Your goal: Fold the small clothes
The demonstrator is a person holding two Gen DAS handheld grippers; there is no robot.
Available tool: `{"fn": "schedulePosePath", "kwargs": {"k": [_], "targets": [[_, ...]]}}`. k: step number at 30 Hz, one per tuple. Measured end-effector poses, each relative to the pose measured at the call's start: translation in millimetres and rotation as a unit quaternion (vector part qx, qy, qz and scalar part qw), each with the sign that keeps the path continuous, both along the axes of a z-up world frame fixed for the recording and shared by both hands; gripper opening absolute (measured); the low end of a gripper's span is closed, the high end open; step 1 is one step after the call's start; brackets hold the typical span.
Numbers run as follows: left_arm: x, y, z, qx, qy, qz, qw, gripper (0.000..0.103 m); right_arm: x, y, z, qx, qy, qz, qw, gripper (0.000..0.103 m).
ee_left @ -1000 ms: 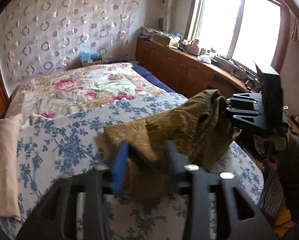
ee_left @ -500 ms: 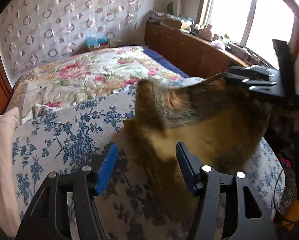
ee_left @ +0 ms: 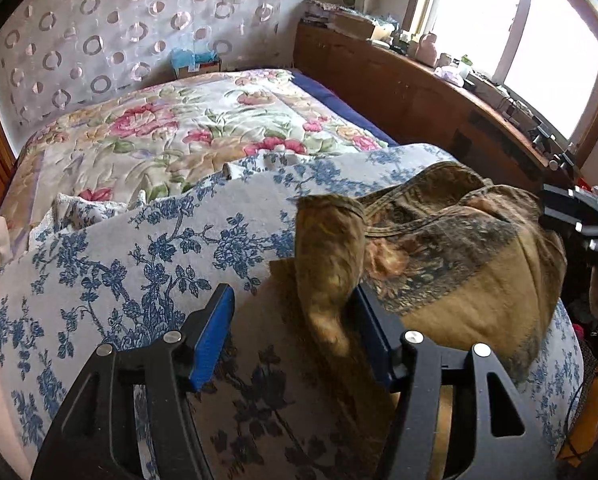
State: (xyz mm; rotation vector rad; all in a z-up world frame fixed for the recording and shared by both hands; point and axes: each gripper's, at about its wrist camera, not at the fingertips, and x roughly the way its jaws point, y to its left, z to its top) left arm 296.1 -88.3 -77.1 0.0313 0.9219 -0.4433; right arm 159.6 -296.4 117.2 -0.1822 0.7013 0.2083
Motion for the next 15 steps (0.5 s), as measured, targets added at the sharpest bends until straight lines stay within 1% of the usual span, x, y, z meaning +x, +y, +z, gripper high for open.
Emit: {"fn": "schedulePosePath", "kwargs": {"k": [3, 5, 8, 11, 13, 15], "targets": [[7, 2, -6, -0.011, 0.014, 0.002, 0.9998, 0.062, -3, -9, -21, -0.001, 0.030, -0.018, 0.999, 0.068], [9, 2, -6, -0.013, 0.011, 0.001, 0.9999, 0.063, 2, -15, -27, 0.008, 0.044, -0.033, 0.998, 0.069], [10, 1, -5, -0.011, 0.010, -0.001, 0.9999, 0.063, 7, -22, -32, 0.025, 0.053, -0.044, 0.997, 0.071], [11, 1, -6, -0.012, 0.008, -0.005, 0.9999, 0.063, 14, -26, -37, 0.047, 0.066, -0.040, 0.996, 0.071], [12, 0, -6, -0.017, 0.007, -0.009, 0.9998, 0.063, 18, -27, -34, 0.059, 0.067, -0.033, 0.996, 0.071], [17, -1, -6, -0.018, 0.005, -0.012, 0.9997, 0.062, 21, -33, -37, 0.080, 0.077, -0.023, 0.994, 0.071]]}}
